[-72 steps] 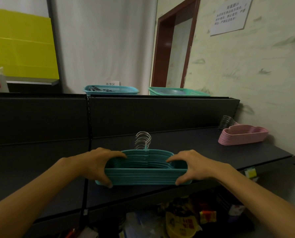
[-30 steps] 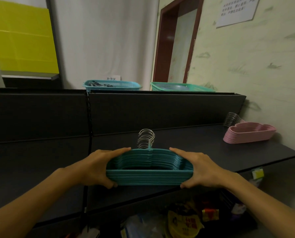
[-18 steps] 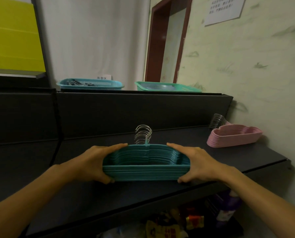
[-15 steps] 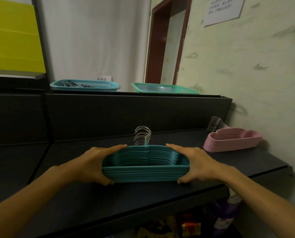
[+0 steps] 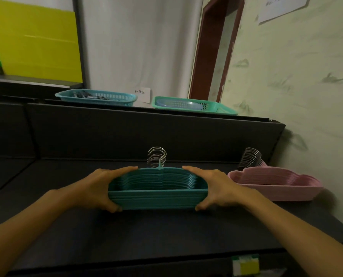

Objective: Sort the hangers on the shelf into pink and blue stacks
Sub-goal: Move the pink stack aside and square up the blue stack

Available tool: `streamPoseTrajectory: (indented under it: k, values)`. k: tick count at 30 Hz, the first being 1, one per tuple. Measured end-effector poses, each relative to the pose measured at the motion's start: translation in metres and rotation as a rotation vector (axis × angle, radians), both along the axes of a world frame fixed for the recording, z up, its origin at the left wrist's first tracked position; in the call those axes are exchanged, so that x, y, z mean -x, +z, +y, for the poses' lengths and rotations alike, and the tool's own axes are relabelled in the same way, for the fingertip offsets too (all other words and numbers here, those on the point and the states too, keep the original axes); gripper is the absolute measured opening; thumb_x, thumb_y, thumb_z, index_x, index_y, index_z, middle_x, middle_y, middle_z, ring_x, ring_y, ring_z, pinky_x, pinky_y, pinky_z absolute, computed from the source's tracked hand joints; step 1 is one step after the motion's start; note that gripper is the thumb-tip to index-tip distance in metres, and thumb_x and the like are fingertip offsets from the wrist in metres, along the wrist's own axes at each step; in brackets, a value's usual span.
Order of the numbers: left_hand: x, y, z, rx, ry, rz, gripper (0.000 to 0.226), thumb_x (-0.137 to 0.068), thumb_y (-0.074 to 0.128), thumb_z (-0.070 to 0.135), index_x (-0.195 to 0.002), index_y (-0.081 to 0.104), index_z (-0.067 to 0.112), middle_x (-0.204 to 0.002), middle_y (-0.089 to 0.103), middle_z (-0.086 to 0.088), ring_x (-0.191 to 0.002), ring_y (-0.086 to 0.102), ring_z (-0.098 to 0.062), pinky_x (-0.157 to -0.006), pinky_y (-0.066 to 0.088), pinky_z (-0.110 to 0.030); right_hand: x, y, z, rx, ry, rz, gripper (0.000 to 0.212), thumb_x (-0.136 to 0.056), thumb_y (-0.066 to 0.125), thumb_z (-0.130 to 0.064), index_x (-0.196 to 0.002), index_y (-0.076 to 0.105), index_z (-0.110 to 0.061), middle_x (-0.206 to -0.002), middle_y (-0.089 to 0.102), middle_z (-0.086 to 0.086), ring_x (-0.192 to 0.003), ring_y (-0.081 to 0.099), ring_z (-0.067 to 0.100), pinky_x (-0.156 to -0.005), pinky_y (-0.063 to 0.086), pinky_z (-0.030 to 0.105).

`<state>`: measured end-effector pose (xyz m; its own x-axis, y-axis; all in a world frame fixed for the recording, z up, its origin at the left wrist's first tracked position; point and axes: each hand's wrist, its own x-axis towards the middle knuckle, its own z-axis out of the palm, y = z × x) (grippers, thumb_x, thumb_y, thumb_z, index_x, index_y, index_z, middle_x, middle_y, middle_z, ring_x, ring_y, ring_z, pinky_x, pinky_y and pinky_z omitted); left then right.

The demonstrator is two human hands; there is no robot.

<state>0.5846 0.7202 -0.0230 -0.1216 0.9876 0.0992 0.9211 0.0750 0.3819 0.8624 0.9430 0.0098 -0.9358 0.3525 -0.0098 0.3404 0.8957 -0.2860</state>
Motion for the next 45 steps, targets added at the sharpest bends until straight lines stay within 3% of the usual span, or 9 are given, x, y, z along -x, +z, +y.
streamPoseTrajectory:
  k: [2,6,10,13,24,30,37,45]
  values:
    - [-0.005,0.0,0.003,0.003,0.027,0.022,0.108,-0.058,0.084,0.043,-0.133,0.01,0.064,-0.114,0.044,0.034,-0.1,0.046,0.02,-0.08,0.036,0.002,0.001,-0.002,0.008,-0.009,0.014,0.001,0.115,-0.06,0.086,-0.039,-0.146,0.011,-0.052,-0.138,0.049,-0.008,-0.121,0.047,0.012,-0.104,0.042,0.041]
    - [-0.01,0.001,0.005,0.015,0.074,0.061,0.11,-0.054,0.081,0.049,-0.128,0.004,0.074,-0.115,0.048,0.032,-0.099,0.052,0.01,-0.085,0.038,-0.002,0.003,-0.003,0.013,-0.024,0.054,-0.033,0.117,-0.064,0.085,-0.037,-0.148,0.004,-0.048,-0.143,0.044,-0.006,-0.127,0.043,0.014,-0.107,0.038,0.044]
    - [-0.015,0.003,0.004,0.028,0.083,0.059,0.111,-0.056,0.08,0.049,-0.132,0.002,0.07,-0.12,0.047,0.032,-0.106,0.051,0.009,-0.094,0.042,-0.014,0.007,-0.002,0.016,-0.082,0.065,-0.133,0.126,-0.068,0.083,-0.038,-0.145,-0.017,-0.048,-0.144,0.041,0.002,-0.127,0.043,0.022,-0.108,0.037,0.043]
    - [-0.016,0.003,0.004,0.031,0.087,0.049,0.111,-0.058,0.082,0.047,-0.135,0.005,0.067,-0.118,0.046,0.034,-0.106,0.047,0.015,-0.093,0.04,-0.011,0.013,-0.001,0.012,-0.209,0.091,-0.189,0.126,-0.071,0.079,-0.045,-0.14,-0.025,-0.051,-0.136,0.043,0.003,-0.12,0.045,0.024,-0.101,0.041,0.045]
    - [-0.019,0.003,0.003,0.021,0.099,0.049,0.108,-0.057,0.082,0.045,-0.135,0.01,0.064,-0.117,0.047,0.034,-0.103,0.047,0.018,-0.088,0.037,-0.003,0.023,0.002,0.012,-0.249,0.13,-0.192,0.123,-0.068,0.08,-0.046,-0.144,-0.017,-0.048,-0.128,0.052,0.005,-0.105,0.054,0.022,-0.091,0.048,0.04]
    - [-0.025,0.006,0.014,0.046,0.093,0.032,0.108,-0.056,0.08,0.048,-0.135,0.009,0.065,-0.123,0.05,0.024,-0.108,0.051,0.004,-0.097,0.045,-0.024,0.016,0.004,0.014,-0.257,0.06,-0.201,0.123,-0.065,0.08,-0.046,-0.143,-0.014,-0.051,-0.126,0.054,0.004,-0.103,0.055,0.023,-0.089,0.048,0.04]
    - [-0.028,0.007,0.015,0.032,0.085,0.05,0.105,-0.062,0.081,0.043,-0.132,0.006,0.065,-0.122,0.042,0.027,-0.112,0.045,0.002,-0.099,0.041,-0.025,0.017,0.005,0.009,-0.225,-0.014,-0.227,0.123,-0.066,0.081,-0.048,-0.139,-0.018,-0.058,-0.133,0.051,0.004,-0.114,0.051,0.025,-0.095,0.045,0.045]
    - [-0.032,0.011,0.015,0.096,0.093,0.12,0.103,-0.067,0.078,0.047,-0.13,-0.002,0.064,-0.132,0.043,0.015,-0.116,0.043,-0.007,-0.098,0.042,-0.036,0.017,0.009,-0.004,-0.206,-0.07,-0.268,0.122,-0.068,0.082,-0.046,-0.143,-0.014,-0.053,-0.139,0.045,0.002,-0.124,0.045,0.026,-0.102,0.04,0.047]
